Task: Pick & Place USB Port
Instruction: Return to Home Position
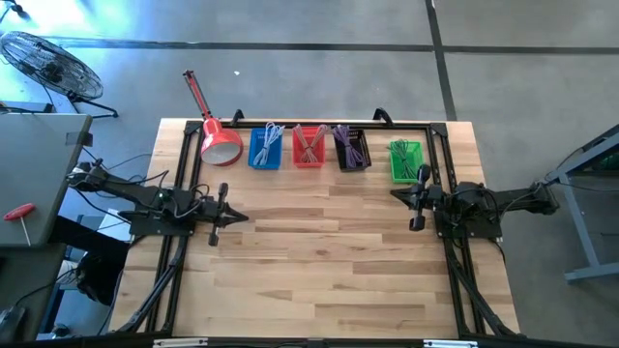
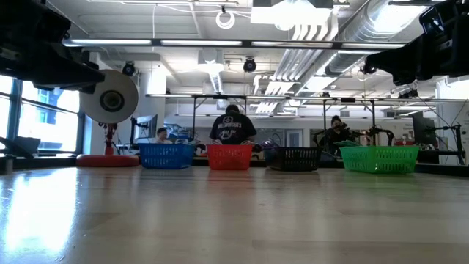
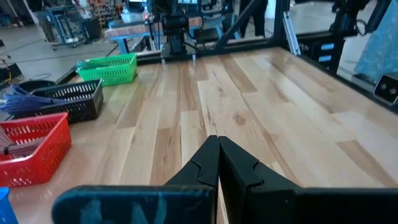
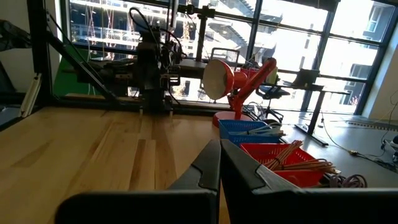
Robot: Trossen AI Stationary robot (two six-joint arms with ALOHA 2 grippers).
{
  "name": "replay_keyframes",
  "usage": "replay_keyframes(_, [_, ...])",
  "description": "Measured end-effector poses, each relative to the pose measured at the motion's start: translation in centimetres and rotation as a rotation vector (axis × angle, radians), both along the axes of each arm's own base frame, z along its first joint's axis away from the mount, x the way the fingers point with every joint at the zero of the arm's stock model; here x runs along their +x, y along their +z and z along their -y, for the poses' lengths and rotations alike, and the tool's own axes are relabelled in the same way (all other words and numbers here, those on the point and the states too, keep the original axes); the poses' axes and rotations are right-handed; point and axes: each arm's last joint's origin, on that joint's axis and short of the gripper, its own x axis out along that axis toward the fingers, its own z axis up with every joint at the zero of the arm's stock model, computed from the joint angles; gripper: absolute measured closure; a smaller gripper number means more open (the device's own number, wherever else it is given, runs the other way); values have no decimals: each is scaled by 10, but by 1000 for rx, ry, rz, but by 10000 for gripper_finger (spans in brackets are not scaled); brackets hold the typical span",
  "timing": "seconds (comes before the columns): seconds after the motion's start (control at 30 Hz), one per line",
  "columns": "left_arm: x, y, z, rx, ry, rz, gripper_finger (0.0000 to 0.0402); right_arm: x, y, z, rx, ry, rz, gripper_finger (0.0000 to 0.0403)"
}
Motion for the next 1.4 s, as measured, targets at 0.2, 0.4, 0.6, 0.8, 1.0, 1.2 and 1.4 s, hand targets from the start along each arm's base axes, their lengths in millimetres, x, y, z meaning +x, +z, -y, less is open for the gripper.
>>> replay_keyframes(0.2, [-3,2,-1,-6,0,25,401,0,0,0,0,0,0,402])
replay_keyframes(0.4, [-12,15,-4,-51,0,172,401,0,0,0,0,0,1,402])
replay_keyframes(0.6, [-14,20,-4,-58,0,199,401,0,0,0,0,0,1,402])
replay_keyframes(0.8, [-14,22,-4,-58,1,199,401,0,0,0,0,0,1,402])
replay_keyframes(1.0, [-14,21,-4,-57,1,194,401,0,0,0,0,1,1,402])
replay_keyframes(1.2, [-14,21,-4,-57,2,194,401,0,0,0,0,0,1,402])
replay_keyframes(1.4, [-14,22,-4,-57,1,194,401,0,0,0,0,1,1,402])
